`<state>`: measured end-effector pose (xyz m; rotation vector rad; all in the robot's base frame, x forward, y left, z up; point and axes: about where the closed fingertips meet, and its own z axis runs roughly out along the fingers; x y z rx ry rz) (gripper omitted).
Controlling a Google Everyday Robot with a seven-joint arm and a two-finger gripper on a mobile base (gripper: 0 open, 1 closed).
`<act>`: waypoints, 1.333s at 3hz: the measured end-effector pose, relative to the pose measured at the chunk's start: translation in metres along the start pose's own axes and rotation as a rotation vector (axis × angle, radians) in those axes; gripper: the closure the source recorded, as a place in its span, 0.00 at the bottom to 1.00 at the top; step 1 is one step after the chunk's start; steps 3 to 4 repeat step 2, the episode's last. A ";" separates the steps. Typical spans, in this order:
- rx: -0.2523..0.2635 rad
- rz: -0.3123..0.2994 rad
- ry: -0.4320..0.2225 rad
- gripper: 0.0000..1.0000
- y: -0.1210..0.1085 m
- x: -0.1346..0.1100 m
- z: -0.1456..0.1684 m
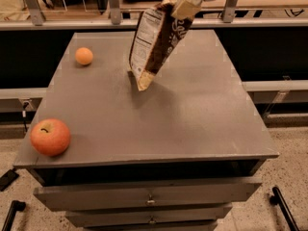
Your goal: Pick brown chip bag
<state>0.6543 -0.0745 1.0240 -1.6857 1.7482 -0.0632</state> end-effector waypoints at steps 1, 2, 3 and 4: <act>0.061 -0.079 0.052 1.00 -0.005 -0.019 -0.031; 0.062 -0.081 0.054 1.00 -0.005 -0.020 -0.032; 0.062 -0.081 0.054 1.00 -0.005 -0.020 -0.032; 0.062 -0.081 0.054 1.00 -0.005 -0.020 -0.032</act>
Offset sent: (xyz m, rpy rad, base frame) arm -0.0187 -0.0003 0.0528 -0.1136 -0.1102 0.0047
